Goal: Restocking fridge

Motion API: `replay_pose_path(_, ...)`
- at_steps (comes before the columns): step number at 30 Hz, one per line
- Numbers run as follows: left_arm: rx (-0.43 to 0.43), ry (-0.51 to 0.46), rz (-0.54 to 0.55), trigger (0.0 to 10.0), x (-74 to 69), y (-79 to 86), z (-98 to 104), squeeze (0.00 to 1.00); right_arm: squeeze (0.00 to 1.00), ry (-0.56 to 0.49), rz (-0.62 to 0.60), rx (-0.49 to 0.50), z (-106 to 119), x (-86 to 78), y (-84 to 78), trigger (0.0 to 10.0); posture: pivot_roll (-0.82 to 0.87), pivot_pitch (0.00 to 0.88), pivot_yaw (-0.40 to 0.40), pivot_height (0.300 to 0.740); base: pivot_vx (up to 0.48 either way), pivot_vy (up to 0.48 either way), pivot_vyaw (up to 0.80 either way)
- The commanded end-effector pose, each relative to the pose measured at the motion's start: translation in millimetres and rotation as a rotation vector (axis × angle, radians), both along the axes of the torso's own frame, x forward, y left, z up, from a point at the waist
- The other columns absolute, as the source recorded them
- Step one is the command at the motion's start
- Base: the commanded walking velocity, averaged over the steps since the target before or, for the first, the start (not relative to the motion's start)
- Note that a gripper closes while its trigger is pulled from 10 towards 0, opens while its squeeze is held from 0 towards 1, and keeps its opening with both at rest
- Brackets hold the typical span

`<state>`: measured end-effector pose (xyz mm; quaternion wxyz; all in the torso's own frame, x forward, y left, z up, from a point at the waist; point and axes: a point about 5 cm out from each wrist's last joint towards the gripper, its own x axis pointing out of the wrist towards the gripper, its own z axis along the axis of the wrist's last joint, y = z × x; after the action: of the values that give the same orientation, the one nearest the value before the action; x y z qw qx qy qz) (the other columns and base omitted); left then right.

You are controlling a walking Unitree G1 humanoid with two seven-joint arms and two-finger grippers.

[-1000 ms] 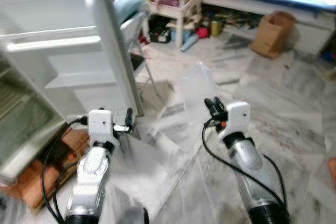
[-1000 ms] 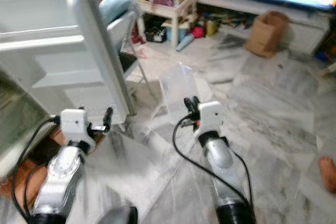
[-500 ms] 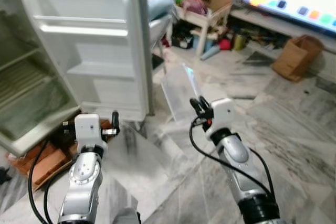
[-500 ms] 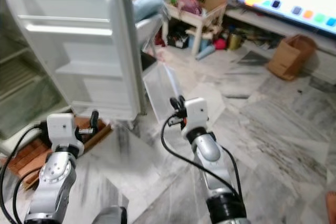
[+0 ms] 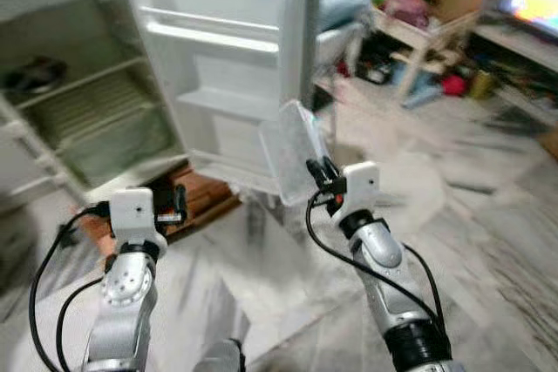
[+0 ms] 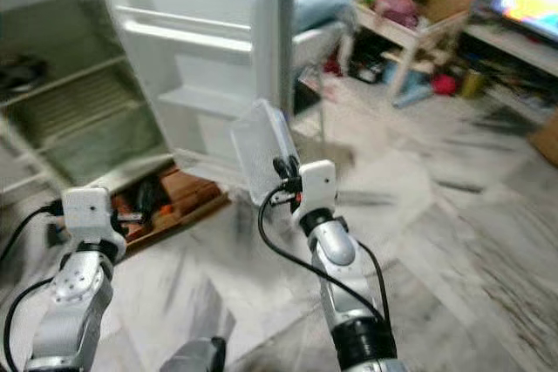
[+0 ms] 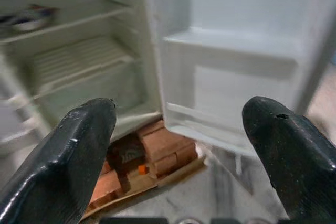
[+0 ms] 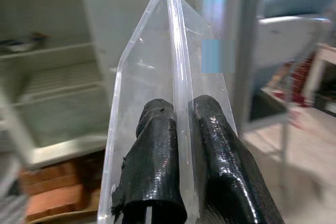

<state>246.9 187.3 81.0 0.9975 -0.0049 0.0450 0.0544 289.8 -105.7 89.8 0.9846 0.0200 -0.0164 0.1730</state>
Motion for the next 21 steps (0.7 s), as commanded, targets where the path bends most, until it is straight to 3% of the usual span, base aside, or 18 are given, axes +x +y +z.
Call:
replay_pose_path(1,-0.040,0.014,0.004,10.0,-6.9,0.5,-1,0.00,0.00,-0.007,-0.016,0.001,2,-1.1,-5.9,10.0,0.08,0.074,-0.007,0.740,0.000,0.000,0.80)
replay_pose_path(5,0.023,-0.003,-0.049,10.0,-21.1,-3.7,2,0.00,0.00,-0.039,-0.029,-0.029,7,-6.1,-15.0,10.0,0.09,0.074,-0.017,0.740,0.000,0.000,0.80)
replay_pose_path(11,0.046,0.047,-0.026,10.0,-40.5,9.3,-5,0.00,0.00,-0.039,-0.043,-0.070,5,-14.9,-33.7,10.0,0.09,0.074,-0.023,0.740,0.000,0.000,0.80)
replay_pose_path(15,0.046,0.048,-0.041,10.0,-39.3,8.1,-5,0.00,0.00,-0.025,-0.049,-0.067,4,-12.9,-35.2,10.0,0.09,0.073,-0.027,0.740,0.000,0.000,0.80)
replay_pose_path(21,0.052,0.026,-0.067,10.0,-24.9,2.1,0,0.00,0.00,-0.028,-0.010,-0.078,6,-9.8,-28.3,10.0,0.09,0.086,-0.028,0.740,0.000,0.000,0.80)
